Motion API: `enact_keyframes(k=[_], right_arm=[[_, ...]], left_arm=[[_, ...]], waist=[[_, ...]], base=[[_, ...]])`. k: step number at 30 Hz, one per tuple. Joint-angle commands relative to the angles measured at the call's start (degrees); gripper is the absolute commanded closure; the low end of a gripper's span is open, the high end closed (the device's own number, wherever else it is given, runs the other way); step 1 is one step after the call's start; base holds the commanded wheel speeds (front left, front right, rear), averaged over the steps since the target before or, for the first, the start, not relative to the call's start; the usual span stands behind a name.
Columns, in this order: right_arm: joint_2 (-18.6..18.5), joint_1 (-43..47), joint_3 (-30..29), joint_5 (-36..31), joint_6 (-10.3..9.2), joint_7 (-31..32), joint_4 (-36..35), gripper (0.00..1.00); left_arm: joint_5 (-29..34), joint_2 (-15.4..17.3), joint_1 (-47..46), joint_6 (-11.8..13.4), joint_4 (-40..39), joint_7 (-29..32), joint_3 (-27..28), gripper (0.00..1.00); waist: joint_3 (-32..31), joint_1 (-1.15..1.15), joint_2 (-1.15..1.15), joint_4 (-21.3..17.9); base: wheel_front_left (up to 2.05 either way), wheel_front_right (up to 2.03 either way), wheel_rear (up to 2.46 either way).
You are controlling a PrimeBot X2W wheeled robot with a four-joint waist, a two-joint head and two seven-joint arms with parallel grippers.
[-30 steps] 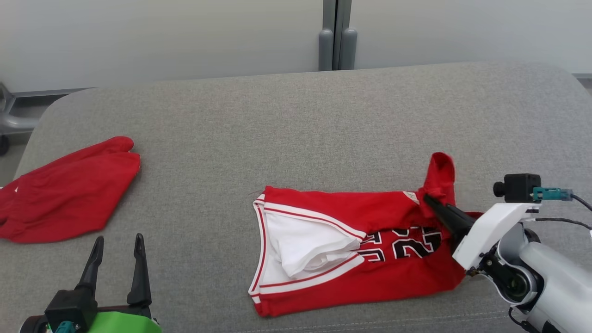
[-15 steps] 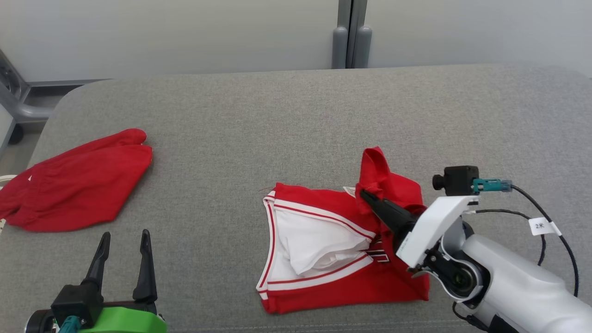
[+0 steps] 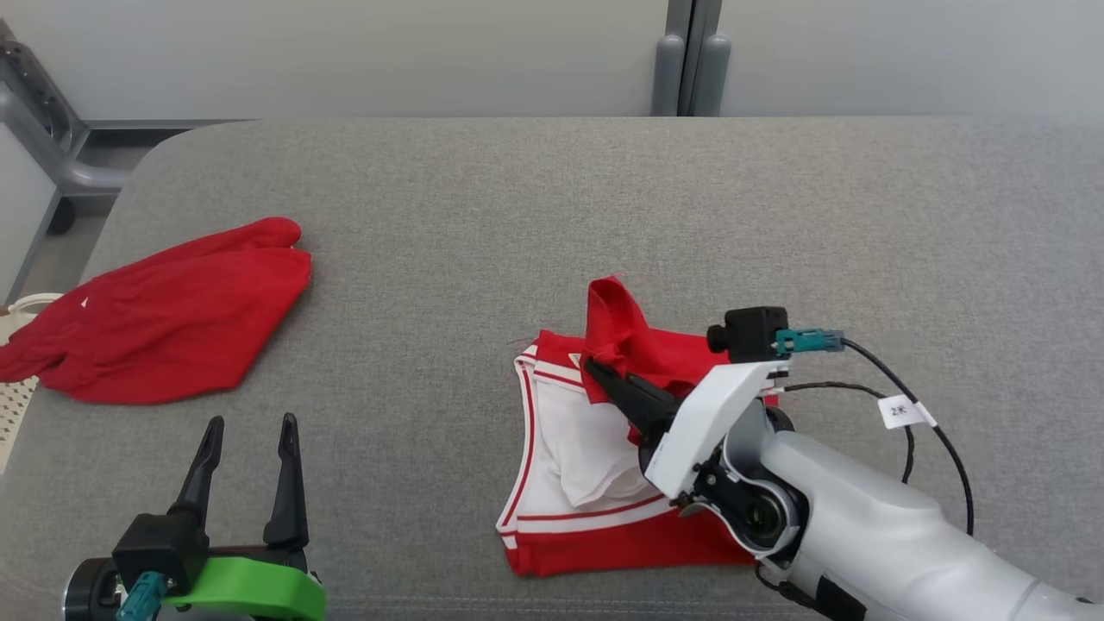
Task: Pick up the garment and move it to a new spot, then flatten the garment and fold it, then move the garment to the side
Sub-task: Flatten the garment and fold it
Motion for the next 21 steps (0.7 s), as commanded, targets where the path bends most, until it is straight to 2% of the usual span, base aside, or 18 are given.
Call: enact_keyframes(k=[1,7,17,18,19,20,21], right_arm=[[1.14,-1.05,0.96,-0.78,0.01,-0.74,2.16,1.00],[4.51,-2.80,2.86,-2.35,0.02,-3.13,10.86,1.00],[7.15,-4.50,4.17,-1.53,0.01,-5.03,16.89,1.00],[7.34,-4.62,4.31,-1.44,0.02,-5.17,17.23,0.75],[7.50,-4.70,4.49,-1.34,0.01,-5.38,17.56,0.43],[7.67,-4.78,4.67,-1.30,0.02,-5.51,17.76,0.00],[7.79,-4.80,4.88,-1.27,0.02,-5.60,17.79,0.00]], left_arm=[[-0.13,0.05,-0.98,-0.12,0.12,-0.17,-0.05,0.00],[-0.30,0.15,-1.35,-0.12,0.42,-0.17,-0.57,0.00],[-0.23,0.05,-1.78,-0.13,0.62,-0.17,-0.75,0.00],[-0.20,0.04,-1.83,-0.13,0.68,-0.17,-0.71,0.00],[-0.20,0.03,-1.87,-0.13,0.73,-0.17,-0.71,0.00],[-0.18,0.02,-1.89,-0.13,0.77,-0.17,-0.68,0.00],[-0.15,0.02,-1.90,-0.13,0.79,-0.17,-0.60,0.00]], waist=[[0.12,0.00,0.00,0.48],[0.26,0.00,0.00,1.51],[0.80,0.00,0.00,2.54],[0.80,0.00,0.00,2.60],[0.80,0.00,0.00,2.63],[0.80,0.00,0.00,2.66],[0.79,0.00,0.00,2.65]], base=[[0.00,0.00,0.00],[0.00,0.00,0.00],[0.00,0.00,0.00],[0.00,0.00,0.00],[0.00,0.00,0.00],[0.00,0.00,0.00],[0.00,0.00,0.00]])
